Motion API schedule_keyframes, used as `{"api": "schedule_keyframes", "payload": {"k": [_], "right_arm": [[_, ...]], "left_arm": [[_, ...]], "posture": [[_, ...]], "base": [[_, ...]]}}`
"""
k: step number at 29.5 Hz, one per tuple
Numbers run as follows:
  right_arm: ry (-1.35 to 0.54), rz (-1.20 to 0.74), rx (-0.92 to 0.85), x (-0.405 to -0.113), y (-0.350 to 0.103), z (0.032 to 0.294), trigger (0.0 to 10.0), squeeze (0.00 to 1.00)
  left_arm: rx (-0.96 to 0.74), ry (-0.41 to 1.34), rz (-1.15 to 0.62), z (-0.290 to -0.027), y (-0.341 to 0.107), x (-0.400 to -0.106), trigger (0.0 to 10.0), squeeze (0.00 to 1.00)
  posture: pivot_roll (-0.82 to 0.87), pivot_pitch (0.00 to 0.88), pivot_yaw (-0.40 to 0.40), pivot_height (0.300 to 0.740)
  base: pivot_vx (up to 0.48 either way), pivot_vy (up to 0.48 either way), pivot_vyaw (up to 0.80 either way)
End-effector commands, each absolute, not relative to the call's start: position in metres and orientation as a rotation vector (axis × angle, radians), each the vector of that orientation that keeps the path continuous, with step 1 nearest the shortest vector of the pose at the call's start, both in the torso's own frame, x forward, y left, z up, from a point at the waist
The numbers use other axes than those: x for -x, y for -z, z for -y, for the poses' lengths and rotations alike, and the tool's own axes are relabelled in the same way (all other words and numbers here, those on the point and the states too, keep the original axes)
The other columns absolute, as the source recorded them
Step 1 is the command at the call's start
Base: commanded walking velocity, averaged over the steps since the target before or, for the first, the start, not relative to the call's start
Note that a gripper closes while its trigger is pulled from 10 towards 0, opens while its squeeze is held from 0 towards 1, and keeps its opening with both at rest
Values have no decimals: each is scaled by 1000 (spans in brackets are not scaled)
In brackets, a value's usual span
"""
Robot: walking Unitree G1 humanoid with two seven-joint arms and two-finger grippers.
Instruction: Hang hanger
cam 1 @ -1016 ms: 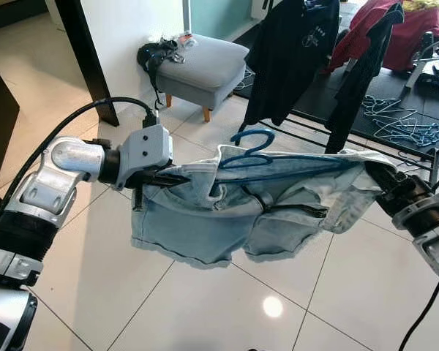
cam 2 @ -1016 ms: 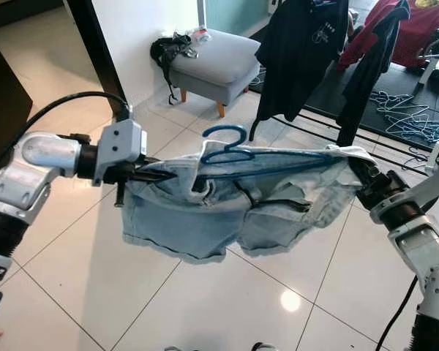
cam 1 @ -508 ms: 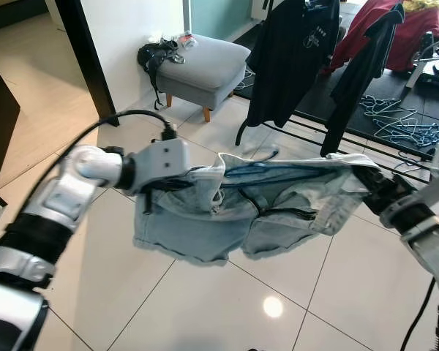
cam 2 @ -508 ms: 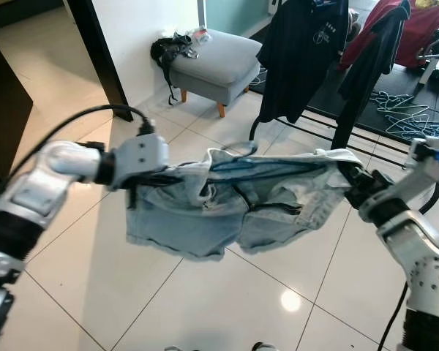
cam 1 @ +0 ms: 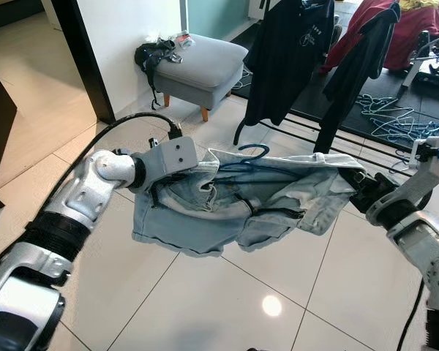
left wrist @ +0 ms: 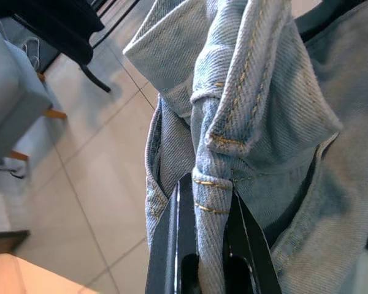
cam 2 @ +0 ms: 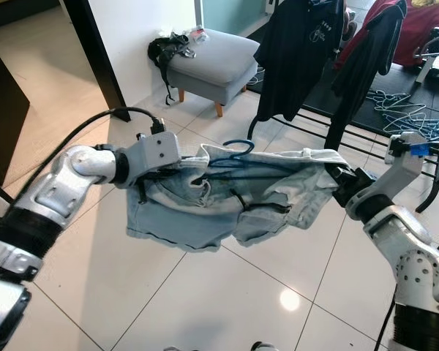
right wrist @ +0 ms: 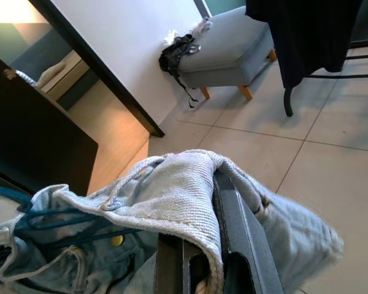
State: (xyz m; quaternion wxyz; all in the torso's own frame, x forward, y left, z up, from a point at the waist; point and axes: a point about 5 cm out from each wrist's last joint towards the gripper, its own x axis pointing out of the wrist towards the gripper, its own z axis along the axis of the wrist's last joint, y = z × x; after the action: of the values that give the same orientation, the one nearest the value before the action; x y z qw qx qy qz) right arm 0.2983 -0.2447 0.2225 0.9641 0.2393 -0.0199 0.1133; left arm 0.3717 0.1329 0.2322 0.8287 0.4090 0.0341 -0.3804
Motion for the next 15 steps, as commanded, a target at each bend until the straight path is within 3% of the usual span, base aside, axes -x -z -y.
{"api": "schedule_keyframes", "payload": {"k": [1,2,4,6,8,9,11,12,13,15], "right_arm": [[-280,72,-470,-297,-229,227,0,0],[-320,57,-471,-297,-227,212,0,0],[-320,57,-471,-297,-227,212,0,0],[-387,-2,-434,-297,-217,181,0,0],[-387,-2,-434,-297,-217,181,0,0],[-403,-81,-352,-297,-200,161,6471,0],[-396,-104,-324,-297,-194,157,6471,0],[-375,-138,-302,-297,-185,156,10000,0],[-348,-176,-285,-298,-176,158,10000,961],[-331,-200,-276,-298,-170,159,10000,961]], "left_arm": [[-780,751,-87,-130,-230,-373,10000,0],[-715,744,-85,-124,-228,-373,10000,0],[-715,744,-85,-124,-228,-373,10000,0],[-576,734,-76,-110,-227,-371,10000,0],[-576,734,-76,-110,-227,-371,10000,0],[-458,716,-62,-102,-228,-370,10000,0],[-429,709,-55,-101,-229,-370,10000,0],[-396,689,-44,-102,-231,-371,10000,0],[-373,663,-30,-106,-234,-372,10000,0],[-360,646,-22,-109,-236,-373,10000,0]], "posture": [[-30,186,-7,740],[-34,186,-6,740],[-34,186,-6,740],[-37,187,-5,740],[-37,187,-5,740],[-34,189,-5,740],[-34,189,-5,740],[-32,189,-10,740],[-31,190,-11,740],[-31,191,-12,740]], "base": [[0,0,0],[0,0,0],[0,0,0],[0,0,0],[0,0,0],[0,0,0],[0,0,0],[0,0,0],[0,0,0],[0,0,0]]}}
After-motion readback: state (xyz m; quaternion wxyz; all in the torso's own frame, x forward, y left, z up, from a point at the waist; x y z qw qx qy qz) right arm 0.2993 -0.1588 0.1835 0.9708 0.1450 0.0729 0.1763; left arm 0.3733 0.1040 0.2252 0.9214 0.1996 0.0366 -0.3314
